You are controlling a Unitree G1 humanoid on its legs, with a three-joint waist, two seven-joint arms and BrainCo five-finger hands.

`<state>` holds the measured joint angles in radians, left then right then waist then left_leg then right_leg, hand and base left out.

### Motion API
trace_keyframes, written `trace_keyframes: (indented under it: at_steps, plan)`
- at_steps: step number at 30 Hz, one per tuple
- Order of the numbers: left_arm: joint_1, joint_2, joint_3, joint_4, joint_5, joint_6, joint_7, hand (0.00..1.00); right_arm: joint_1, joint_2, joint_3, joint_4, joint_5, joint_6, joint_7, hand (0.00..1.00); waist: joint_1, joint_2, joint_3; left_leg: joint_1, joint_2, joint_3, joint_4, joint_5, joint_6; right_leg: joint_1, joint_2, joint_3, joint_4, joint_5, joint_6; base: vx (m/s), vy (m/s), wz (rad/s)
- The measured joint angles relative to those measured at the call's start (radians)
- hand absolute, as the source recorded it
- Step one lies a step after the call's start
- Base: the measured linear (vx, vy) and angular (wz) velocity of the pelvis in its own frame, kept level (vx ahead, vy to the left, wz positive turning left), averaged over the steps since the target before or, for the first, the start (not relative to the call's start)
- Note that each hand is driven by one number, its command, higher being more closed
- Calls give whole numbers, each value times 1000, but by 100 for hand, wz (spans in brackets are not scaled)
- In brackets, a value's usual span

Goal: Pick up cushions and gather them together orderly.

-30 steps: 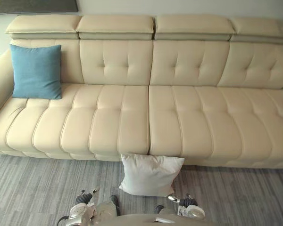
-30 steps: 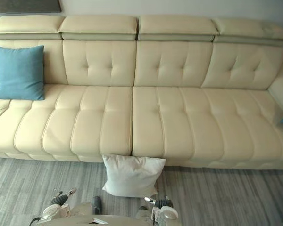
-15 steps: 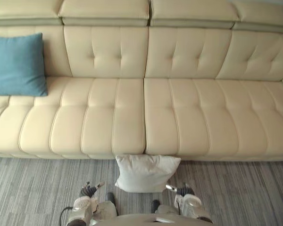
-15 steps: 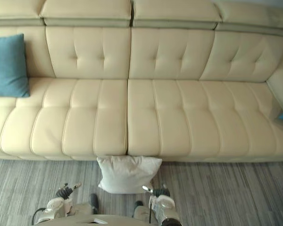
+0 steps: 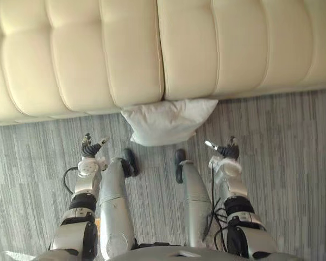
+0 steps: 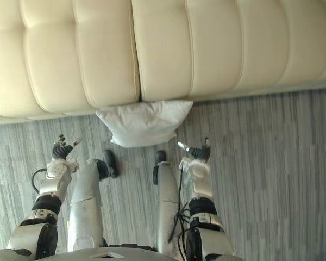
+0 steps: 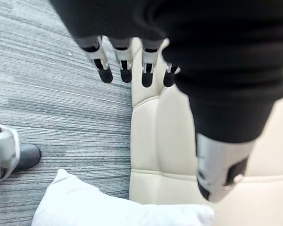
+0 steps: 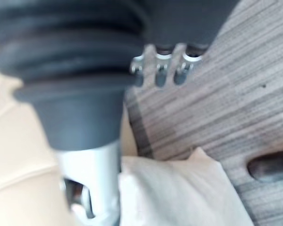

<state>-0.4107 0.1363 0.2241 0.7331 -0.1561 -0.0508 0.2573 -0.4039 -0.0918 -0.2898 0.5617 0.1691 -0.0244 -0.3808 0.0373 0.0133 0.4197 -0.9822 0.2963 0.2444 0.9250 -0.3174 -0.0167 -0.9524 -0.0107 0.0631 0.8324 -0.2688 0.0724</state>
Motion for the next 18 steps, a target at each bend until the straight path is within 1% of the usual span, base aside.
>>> trace_keyframes:
  at_steps: [2,3,4,5,7,8,10,12,15,16,17,18]
  plan:
    - [-31,2,-1,-19,-10,0,1,0,-47,-4,-17,-3,10,-4,-24,0,1,0,14,-63,10,2,23,3,2,-71,6,8,31,2,0,-83,-45,-15]
    - [-55,3,-2,-29,-16,0,2,0,-75,-6,-18,-4,26,-3,-37,0,3,0,27,-96,15,1,37,8,-2,-108,10,10,49,10,9,-33,-33,-16]
    - [-88,3,-13,-59,-16,0,12,0,-108,-5,-16,-31,39,-3,-48,0,8,4,62,-127,29,1,62,10,-1,-142,15,14,72,11,10,-38,-39,-19]
    - [-100,3,-18,-73,-16,0,19,0,-118,-5,-9,-45,40,-6,-49,0,12,2,70,-144,34,-1,70,10,-1,-157,17,15,80,11,10,-29,-28,-15]
    - [-157,1,-59,-129,-16,-2,35,0,-166,-21,29,-99,41,-18,-59,0,13,3,92,-222,36,-4,95,14,3,-242,17,14,123,11,10,-15,-14,-3]
    - [-170,0,-69,-139,-16,-3,40,0,-177,-27,42,-113,42,-18,-60,0,13,3,100,-233,38,-5,102,14,4,-255,18,14,131,11,10,0,0,0]
    - [-216,-2,-117,-166,-16,-3,46,0,-232,-49,101,-154,41,-21,-68,0,13,3,110,-284,42,-8,123,16,7,-309,18,13,161,10,10,-35,-13,-2]
    - [-237,-4,-138,-176,-16,-5,49,0,-255,-55,129,-172,37,-25,-75,0,12,3,113,-302,42,-12,130,18,6,-327,18,11,171,10,10,-33,-8,3]
    - [-296,-24,-200,-194,-7,-9,65,0,-321,-68,201,-198,16,-31,-88,0,12,3,113,-349,39,-23,137,31,8,-371,15,6,190,9,10,-38,-4,12]
    - [-302,-28,-212,-200,-2,-10,67,0,-331,-68,210,-199,13,-32,-89,100,12,3,113,-354,35,-24,136,34,8,-377,14,6,191,9,10,-42,0,18]
    - [-316,-45,-246,-217,15,-12,77,0,-358,-66,230,-198,-19,-31,-101,100,14,3,114,-368,32,-26,133,40,7,-395,11,6,196,9,9,-30,2,14]
    - [-322,-52,-257,-218,20,-12,83,0,-363,-66,240,-199,-21,-31,-111,100,15,3,114,-372,30,-26,130,42,7,-400,10,6,198,9,9,-36,5,16]
